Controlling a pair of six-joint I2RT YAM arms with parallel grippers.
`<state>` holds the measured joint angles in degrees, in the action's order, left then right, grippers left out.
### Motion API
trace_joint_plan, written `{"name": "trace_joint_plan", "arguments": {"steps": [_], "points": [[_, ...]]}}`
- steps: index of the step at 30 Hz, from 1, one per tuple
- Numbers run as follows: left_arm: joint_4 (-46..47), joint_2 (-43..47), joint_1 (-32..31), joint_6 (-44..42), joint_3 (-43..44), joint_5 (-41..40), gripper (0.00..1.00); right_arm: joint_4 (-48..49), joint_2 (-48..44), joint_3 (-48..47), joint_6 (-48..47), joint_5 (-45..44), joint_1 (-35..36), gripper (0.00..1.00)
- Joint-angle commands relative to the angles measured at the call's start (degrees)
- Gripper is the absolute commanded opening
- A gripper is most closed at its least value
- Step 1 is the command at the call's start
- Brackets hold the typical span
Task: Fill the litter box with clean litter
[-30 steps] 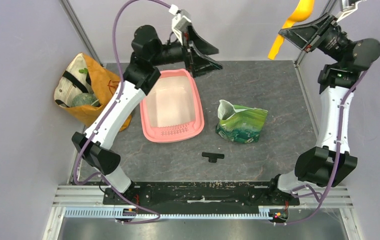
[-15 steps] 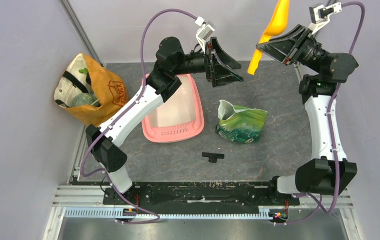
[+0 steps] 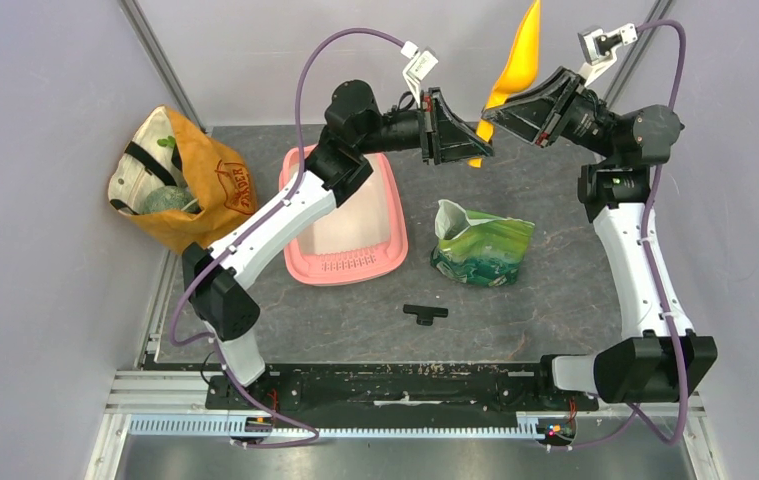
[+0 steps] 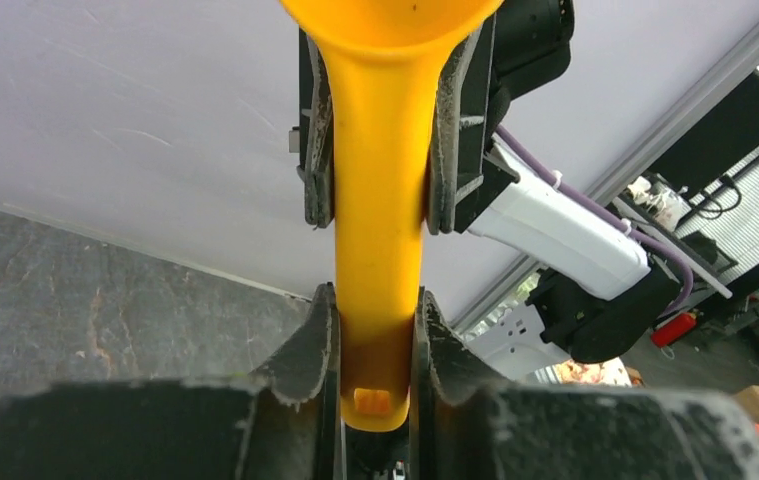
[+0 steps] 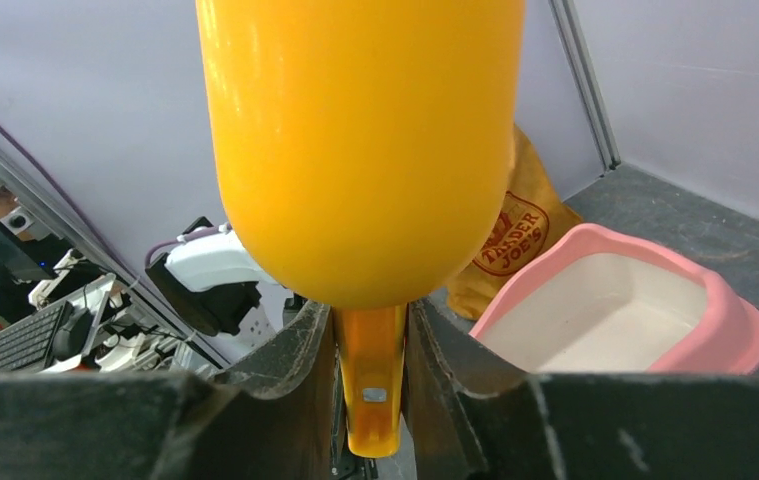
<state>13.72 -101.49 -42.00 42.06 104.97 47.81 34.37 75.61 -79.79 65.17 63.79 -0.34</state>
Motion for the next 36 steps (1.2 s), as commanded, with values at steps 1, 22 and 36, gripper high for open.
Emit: {"name": "trace_joint_plan", "arguments": {"steps": [1,22,36], "points": [[0.77,0.98,1.46,-0.39,0.17,1.27,0.02,-9.55,-2.15,-2.42,-8.19,-2.11,0.04,0.37],[-55.73,12.85,1.05,-99.83,2.94,-36.65,0.02,-96.96,5.98,-40.27,-53.05,-14.95,-5.76,0.94],[-58.19,11.59,-3.35,-103.60,4.91,-40.25,0.02,-101.52,6.85,-35.89,-58.83,-16.22,2.41,0.68]]}}
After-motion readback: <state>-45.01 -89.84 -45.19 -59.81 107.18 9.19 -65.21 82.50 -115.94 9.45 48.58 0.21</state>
